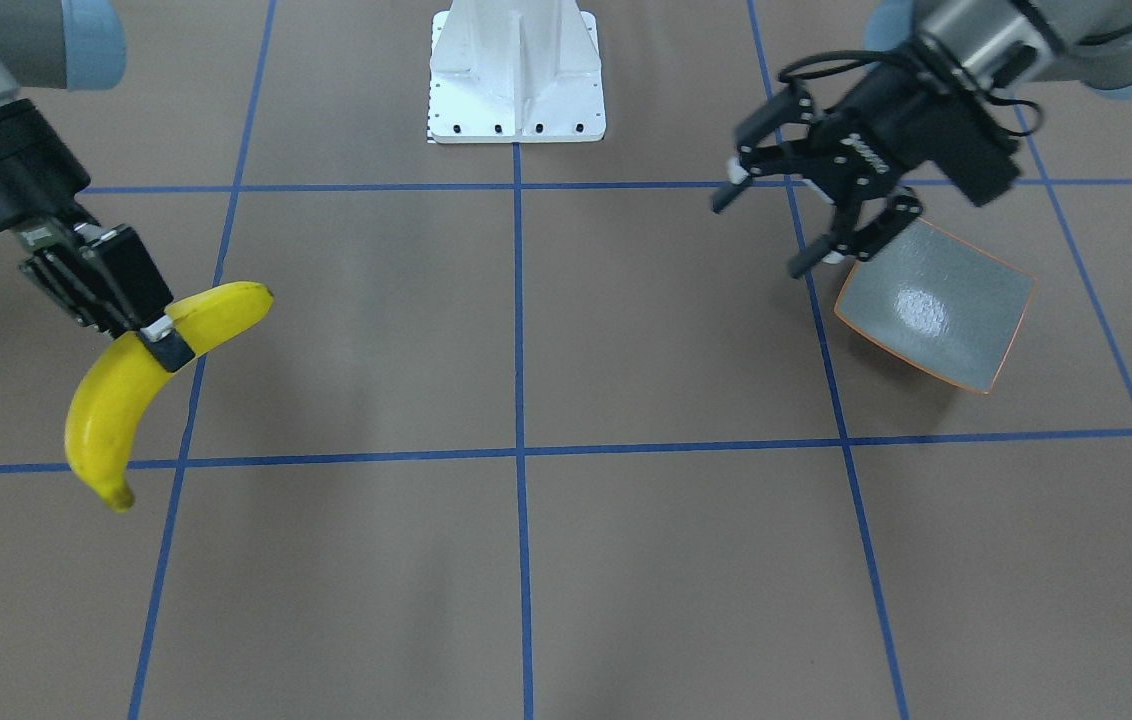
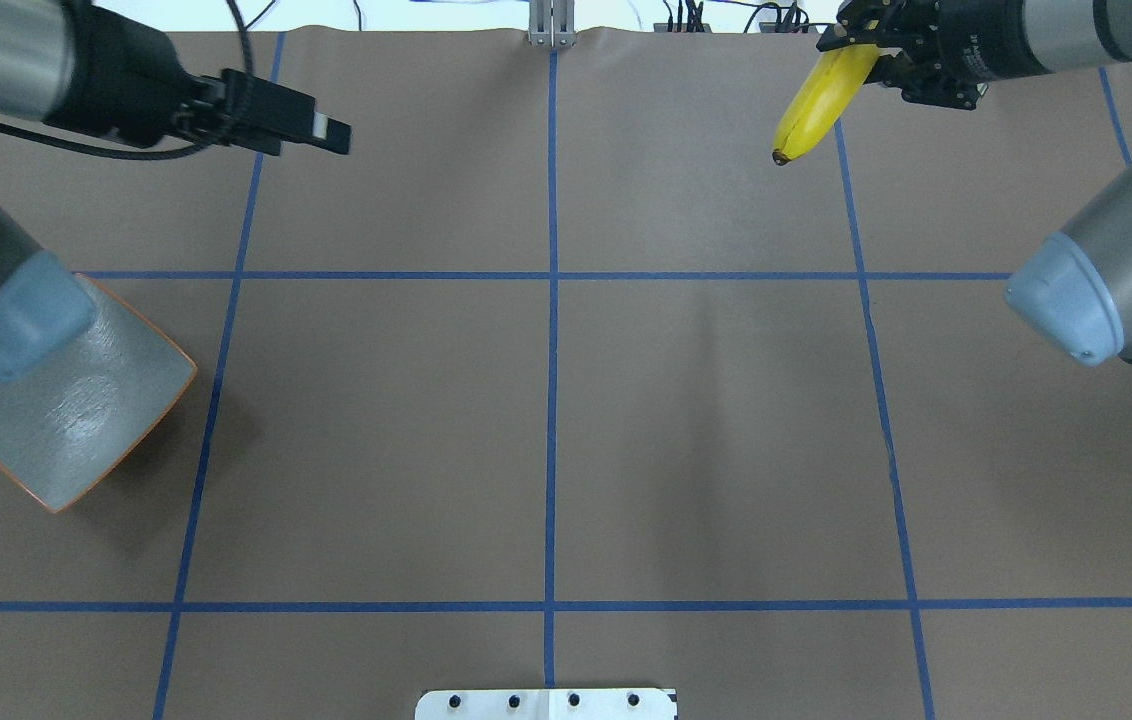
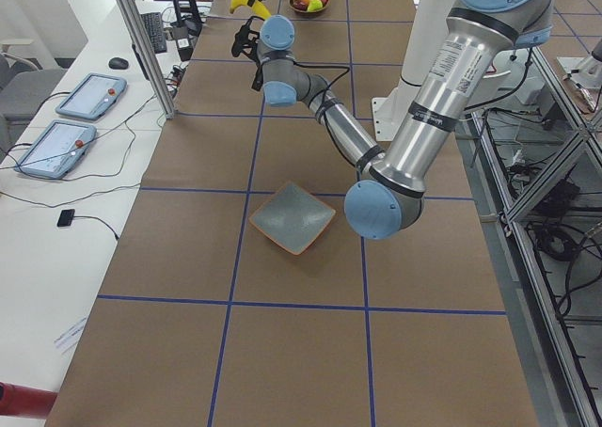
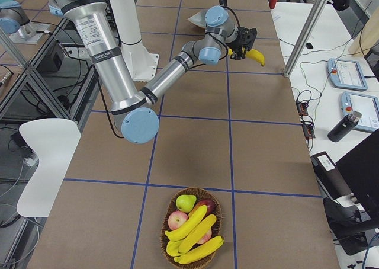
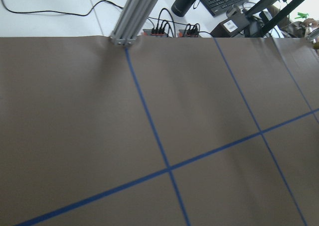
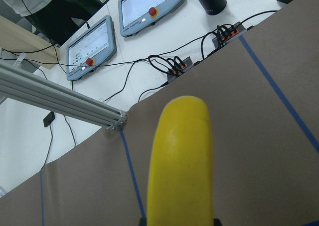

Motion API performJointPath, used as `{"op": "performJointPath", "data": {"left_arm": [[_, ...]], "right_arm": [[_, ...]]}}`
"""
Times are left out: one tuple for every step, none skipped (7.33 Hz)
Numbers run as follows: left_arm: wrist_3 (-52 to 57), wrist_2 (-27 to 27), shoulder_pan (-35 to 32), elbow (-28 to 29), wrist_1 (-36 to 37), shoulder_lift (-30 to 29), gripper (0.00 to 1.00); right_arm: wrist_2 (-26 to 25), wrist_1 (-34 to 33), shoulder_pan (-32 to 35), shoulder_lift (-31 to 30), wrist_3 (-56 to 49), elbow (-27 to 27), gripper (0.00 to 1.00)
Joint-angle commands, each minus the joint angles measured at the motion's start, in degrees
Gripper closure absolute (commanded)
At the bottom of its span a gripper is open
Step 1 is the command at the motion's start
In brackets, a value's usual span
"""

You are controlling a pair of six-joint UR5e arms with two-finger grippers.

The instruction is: Transfer all bananas from basket to plate

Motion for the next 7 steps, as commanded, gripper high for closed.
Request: {"op": "performJointPath", "data": {"left_arm": [[-1.97,3.06,6.08,-0.21,-1.16,-3.82,0.00],[-4.41,3.05,8.18,-0.13,-3.79,-4.00,0.00],[-5.66,2.88,9.24,0.05,-4.33,-5.13,0.00],[-6.45,2.88,10.82,0.05,-4.77,-5.92,0.00],[-7.07,2.88,11.27,0.05,-4.87,-6.19,0.00],[-7.25,2.97,11.97,0.05,-4.95,-6.37,0.00],[-7.25,2.88,12.41,0.05,-5.65,-6.46,0.00]], "right_arm": [[0.01,0.05,-5.04,1.23,0.28,2.77,1.00],[0.01,-0.03,-8.19,2.80,0.19,3.21,1.00],[-0.08,0.05,-10.14,4.21,0.19,3.48,1.00],[-0.17,0.92,-11.64,5.18,0.27,3.48,1.00],[-0.52,2.24,-12.87,5.28,0.45,3.74,1.00],[-0.52,2.43,-13.23,6.06,0.36,4.09,1.00],[-0.69,2.43,-14.45,7.29,0.45,4.27,1.00]]}}
